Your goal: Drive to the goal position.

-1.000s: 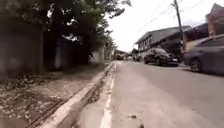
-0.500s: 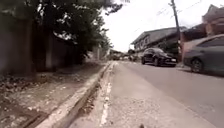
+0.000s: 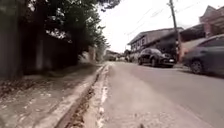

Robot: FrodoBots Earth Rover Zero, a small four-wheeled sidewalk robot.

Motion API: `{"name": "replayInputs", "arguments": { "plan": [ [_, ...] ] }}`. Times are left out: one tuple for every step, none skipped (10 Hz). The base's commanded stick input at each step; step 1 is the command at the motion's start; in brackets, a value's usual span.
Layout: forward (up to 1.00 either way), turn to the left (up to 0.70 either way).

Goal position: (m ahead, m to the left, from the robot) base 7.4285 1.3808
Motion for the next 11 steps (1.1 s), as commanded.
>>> {"name": "replayInputs", "arguments": {
  "plan": [
    [0.7, 0.0],
    [0.7, 0.0],
    [0.7, 0.0],
    [0.7, 0.0],
    [0.7, 0.0],
    [0.7, 0.0],
    [0.7, 0.0],
    [0.7, 0.0],
    [0.7, 0.0],
    [0.7, 0.0],
    [0.7, 0.0]
  ]
}}
